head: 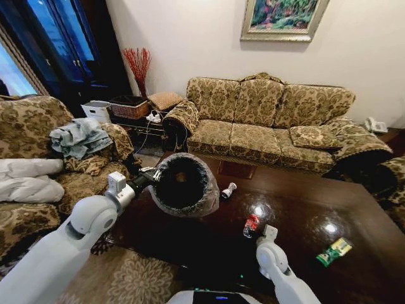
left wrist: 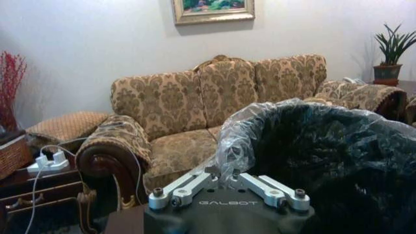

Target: Move to the front of the table and place the trash on the table into the trash bin.

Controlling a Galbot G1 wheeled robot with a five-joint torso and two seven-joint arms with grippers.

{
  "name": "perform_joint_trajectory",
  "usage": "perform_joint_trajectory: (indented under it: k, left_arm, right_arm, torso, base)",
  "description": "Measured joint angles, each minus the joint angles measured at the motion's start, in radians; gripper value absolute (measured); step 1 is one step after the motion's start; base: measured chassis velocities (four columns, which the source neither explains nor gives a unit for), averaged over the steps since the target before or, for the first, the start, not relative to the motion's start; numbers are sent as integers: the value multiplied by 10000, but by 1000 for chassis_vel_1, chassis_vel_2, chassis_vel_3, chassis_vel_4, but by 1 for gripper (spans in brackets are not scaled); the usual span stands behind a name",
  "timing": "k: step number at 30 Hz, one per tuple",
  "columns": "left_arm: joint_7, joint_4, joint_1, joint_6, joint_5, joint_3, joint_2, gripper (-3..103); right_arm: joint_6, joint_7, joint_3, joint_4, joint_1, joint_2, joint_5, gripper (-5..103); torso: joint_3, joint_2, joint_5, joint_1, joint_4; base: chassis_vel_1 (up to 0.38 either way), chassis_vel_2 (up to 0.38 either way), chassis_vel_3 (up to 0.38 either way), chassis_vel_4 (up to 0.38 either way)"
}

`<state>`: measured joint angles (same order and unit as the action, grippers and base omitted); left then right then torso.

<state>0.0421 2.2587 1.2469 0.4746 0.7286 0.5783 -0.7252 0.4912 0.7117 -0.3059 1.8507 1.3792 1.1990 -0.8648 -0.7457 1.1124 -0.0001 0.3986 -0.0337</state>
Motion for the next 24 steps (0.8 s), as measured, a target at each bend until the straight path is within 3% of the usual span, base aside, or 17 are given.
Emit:
perform_joint_trajectory:
  k: [1,4,6,14,19,24]
  left_arm:
    - [0,0,0,0,0,0,0,3]
    - [18,86,67,0,15,76,-23,3]
    - [38,100,79,0,18,102,-25,3]
    - [121,190,169,-2,4,193,-96,3]
    - [102,258,179,-7,3,193,-95,3]
    - [74,232,123,-7,105,94,146,3]
  right_arm:
    - [0,0,0,0,0,0,0,45]
    - [-78,-38,49,186,87,-89,-7,31]
    - [-97,-93,77,259,135,-153,40,31]
    - [-249,-183,31,718,373,-345,102,12]
    - [-570,-273,-115,1139,462,-390,341,10]
    - [-1352,-950,-636,2659,289,-1180,890,10]
  torso:
    - [0,0,0,0,0]
    - [-1,-1,4,1,3]
    - [-1,-1,5,1,3]
    - [-2,-1,1,0,-1]
    - [-2,-1,4,0,1]
    - [-1,-1,3,0,-3]
  base:
    - [0,0,0,0]
    - [0,0,0,0]
    - [0,0,0,0]
    - [0,0,0,0]
    - [0,0,0,0]
    - [0,0,0,0]
